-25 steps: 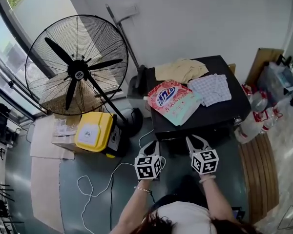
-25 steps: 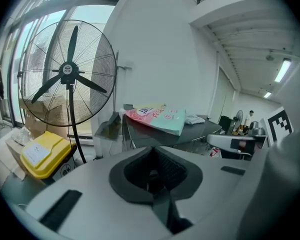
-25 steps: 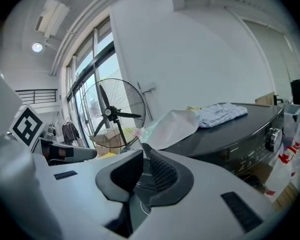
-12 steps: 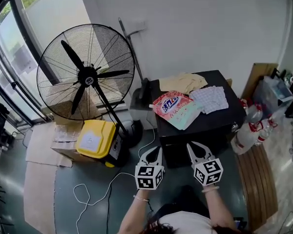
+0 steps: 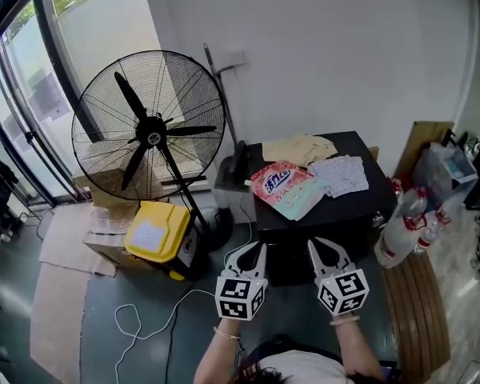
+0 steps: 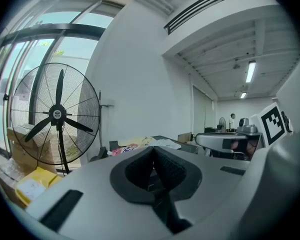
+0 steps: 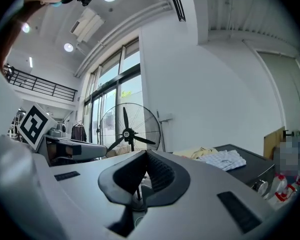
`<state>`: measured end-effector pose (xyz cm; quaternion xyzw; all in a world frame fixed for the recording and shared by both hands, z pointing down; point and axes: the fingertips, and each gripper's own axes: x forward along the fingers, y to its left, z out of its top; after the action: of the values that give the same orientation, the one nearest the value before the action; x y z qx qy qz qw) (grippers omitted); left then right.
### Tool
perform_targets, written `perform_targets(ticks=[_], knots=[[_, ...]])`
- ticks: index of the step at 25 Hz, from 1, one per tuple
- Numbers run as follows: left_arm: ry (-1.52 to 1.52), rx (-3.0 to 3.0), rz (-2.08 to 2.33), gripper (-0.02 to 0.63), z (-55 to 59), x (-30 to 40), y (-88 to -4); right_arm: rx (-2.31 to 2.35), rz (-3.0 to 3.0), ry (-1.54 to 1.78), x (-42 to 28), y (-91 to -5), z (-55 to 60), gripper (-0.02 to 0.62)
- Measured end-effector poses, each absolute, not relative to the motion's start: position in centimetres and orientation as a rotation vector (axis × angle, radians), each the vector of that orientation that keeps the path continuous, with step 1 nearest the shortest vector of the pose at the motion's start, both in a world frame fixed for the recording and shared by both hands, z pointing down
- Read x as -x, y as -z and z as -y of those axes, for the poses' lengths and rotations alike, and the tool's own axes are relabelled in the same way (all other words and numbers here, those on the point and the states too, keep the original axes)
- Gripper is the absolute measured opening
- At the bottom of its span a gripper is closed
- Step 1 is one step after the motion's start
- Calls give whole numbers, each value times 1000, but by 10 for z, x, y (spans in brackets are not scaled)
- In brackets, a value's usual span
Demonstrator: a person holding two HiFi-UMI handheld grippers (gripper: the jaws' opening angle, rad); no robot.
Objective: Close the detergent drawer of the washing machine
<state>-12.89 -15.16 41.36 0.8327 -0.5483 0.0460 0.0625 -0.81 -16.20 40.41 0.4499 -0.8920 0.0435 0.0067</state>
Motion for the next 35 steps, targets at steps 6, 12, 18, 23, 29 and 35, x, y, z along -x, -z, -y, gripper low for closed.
perform_targets(ticks=[6,12,18,23,29,35], knots=[[-107,-2522,1701,18,133,106,-394,-1393,2792,-74,-12,-384,147,28],[-86,-2516,1744,18,117,88,-379,-1397,2797,-40,-34,-370,136,28],[-86,-2488,1791,18,108,78,-371,-1380,2803,9,-52,-358,128,28],[-93,-2473,1827,18,98,69,-368,-1356,2820,20,-62,-354,120,28],[-73,-2442,1871,18,88,65,-364,-1359,2801,48,-77,-349,114,28],[-60,-2434,1882,18,86,59,-364,-1357,2791,71,-83,-349,112,27]])
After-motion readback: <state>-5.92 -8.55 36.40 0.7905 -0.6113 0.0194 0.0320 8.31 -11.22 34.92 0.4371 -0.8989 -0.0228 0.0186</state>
